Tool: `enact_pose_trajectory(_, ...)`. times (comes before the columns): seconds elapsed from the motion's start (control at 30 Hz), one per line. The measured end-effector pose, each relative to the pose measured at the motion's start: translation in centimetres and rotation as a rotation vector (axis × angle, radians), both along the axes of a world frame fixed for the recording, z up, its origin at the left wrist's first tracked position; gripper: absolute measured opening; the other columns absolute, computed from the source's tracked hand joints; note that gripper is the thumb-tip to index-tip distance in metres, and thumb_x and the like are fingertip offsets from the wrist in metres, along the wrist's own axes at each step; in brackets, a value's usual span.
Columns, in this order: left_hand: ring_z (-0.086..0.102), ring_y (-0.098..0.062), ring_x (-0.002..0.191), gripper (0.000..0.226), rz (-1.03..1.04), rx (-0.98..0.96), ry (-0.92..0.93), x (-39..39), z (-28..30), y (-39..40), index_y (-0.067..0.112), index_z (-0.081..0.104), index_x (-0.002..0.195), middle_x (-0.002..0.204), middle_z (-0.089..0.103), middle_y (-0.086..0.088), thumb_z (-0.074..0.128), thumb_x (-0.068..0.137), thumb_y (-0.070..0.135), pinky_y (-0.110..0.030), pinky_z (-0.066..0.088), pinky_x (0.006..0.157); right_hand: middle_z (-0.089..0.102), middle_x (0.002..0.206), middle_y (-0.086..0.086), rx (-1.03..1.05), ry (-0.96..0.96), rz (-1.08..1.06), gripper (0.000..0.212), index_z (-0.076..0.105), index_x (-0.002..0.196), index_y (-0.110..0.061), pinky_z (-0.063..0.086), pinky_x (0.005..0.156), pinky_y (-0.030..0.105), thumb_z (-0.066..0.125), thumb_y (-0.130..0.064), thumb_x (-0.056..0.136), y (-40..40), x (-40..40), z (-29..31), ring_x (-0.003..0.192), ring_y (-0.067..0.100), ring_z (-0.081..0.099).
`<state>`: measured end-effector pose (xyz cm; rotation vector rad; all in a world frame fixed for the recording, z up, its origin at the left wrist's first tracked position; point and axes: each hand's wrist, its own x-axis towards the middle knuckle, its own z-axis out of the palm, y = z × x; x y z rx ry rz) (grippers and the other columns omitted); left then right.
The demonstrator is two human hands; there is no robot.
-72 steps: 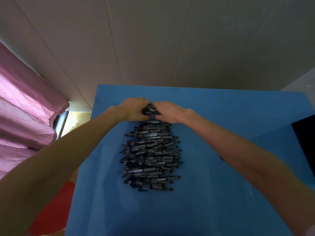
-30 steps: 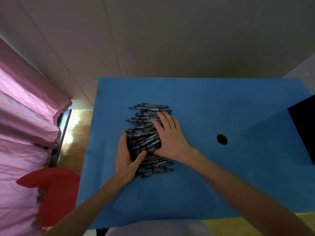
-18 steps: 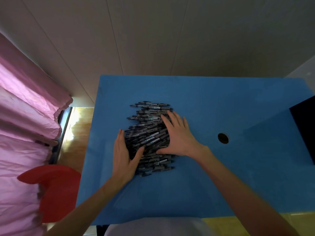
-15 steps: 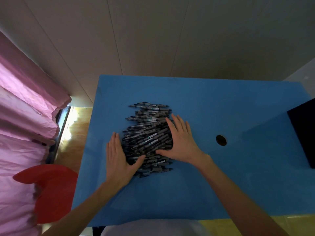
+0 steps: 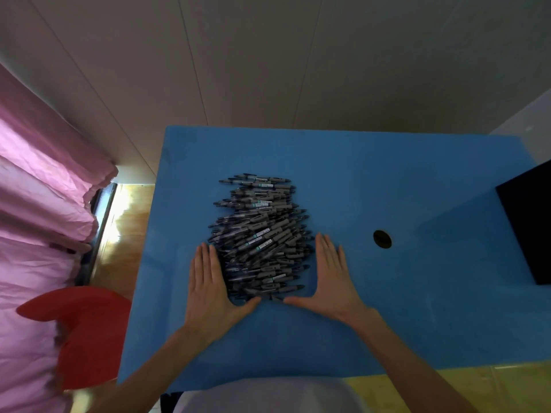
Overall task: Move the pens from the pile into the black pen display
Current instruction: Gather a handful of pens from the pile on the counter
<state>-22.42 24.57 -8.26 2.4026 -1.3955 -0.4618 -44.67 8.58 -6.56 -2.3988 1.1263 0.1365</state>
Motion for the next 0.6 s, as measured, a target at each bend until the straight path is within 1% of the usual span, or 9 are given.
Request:
enact_pose_trajectory(0.1, -0.015, -0.024, 0.156, 0.144, 0.016, 0.003, 0.027, -0.2, 0.1, -0.5, 0.006, -0.014, 0.159, 0.169, -0.008, -0.014, 0.056, 0.067, 0.092, -0.050, 0.006, 0.127, -0.025, 0.167, 0.004, -0.028, 0.021, 0.016, 0.154, -0.027, 0.155, -0.009, -0.011, 0.125, 0.048, 0.044, -0.105, 0.058, 1.0, 0.4, -0.1, 0.153, 0.017, -0.027)
enact_pose_trajectory(0.23, -0.014, -0.025, 0.156, 0.144, 0.036, -0.007, 0.030, -0.3, 0.0, -0.6, 0.007, -0.013, 0.159, 0.169, -0.006, -0.014, 0.056, 0.066, 0.092, -0.051, 0.005, 0.127, -0.012, 0.169, 0.011, -0.096, 0.016, -0.054, 0.149, -0.011, 0.160, -0.004, -0.003, 0.126, 0.054, 0.042, -0.104, 0.062, 2.4, 1.4, -1.1, 0.156, 0.024, -0.016)
enact_pose_trajectory(0.3, -0.012, -0.024, 0.157, 0.145, 0.033, -0.025, 0.037, -0.2, -0.1, -0.5, 0.007, -0.012, 0.160, 0.170, -0.004, -0.013, 0.057, 0.065, 0.093, -0.051, 0.005, 0.127, -0.010, 0.170, 0.010, -0.100, 0.010, -0.093, 0.148, -0.011, 0.160, -0.005, -0.003, 0.126, 0.053, 0.041, -0.104, 0.063, 2.8, 1.7, -1.3, 0.156, 0.022, -0.014)
enact_pose_trajectory(0.4, -0.010, -0.022, 0.157, 0.150, 0.028, -0.038, 0.026, 0.3, -0.1, 0.2, 0.007, -0.009, 0.160, 0.170, -0.003, -0.011, 0.058, 0.061, 0.096, -0.049, 0.004, 0.128, -0.014, 0.169, 0.005, -0.069, -0.039, -0.156, 0.146, -0.019, 0.158, -0.011, -0.002, 0.127, 0.049, 0.040, -0.104, 0.062, 2.9, 1.7, -1.0, 0.156, 0.018, -0.014)
enact_pose_trajectory(0.47, -0.010, -0.022, 0.157, 0.151, 0.041, -0.016, -0.002, 0.5, -0.2, 0.7, 0.005, -0.008, 0.160, 0.170, -0.003, -0.011, 0.055, 0.060, 0.099, -0.050, 0.006, 0.127, -0.017, 0.168, 0.003, -0.048, -0.057, -0.203, 0.146, -0.025, 0.155, -0.014, -0.005, 0.127, 0.047, 0.039, -0.105, 0.060, 2.9, 1.6, -0.7, 0.155, 0.017, -0.018)
enact_pose_trajectory(0.53, -0.010, -0.024, 0.157, 0.152, 0.068, 0.023, -0.049, 0.6, -0.4, 1.3, 0.003, -0.007, 0.160, 0.170, -0.004, -0.013, 0.049, 0.060, 0.102, -0.052, 0.007, 0.127, -0.019, 0.168, 0.004, -0.069, -0.028, -0.224, 0.148, -0.024, 0.156, -0.012, -0.007, 0.127, 0.047, 0.038, -0.106, 0.060, 3.0, 1.6, -0.9, 0.154, 0.019, -0.021)
enact_pose_trajectory(0.6, -0.012, -0.027, 0.157, 0.152, 0.094, 0.083, -0.075, 0.5, -0.4, 1.7, 0.000, -0.007, 0.159, 0.169, -0.007, -0.016, 0.042, 0.060, 0.104, -0.053, 0.007, 0.127, -0.022, 0.167, 0.008, -0.092, 0.039, -0.221, 0.150, -0.017, 0.158, -0.007, -0.007, 0.126, 0.050, 0.035, -0.107, 0.059, 3.1, 1.5, -1.0, 0.154, 0.022, -0.025)
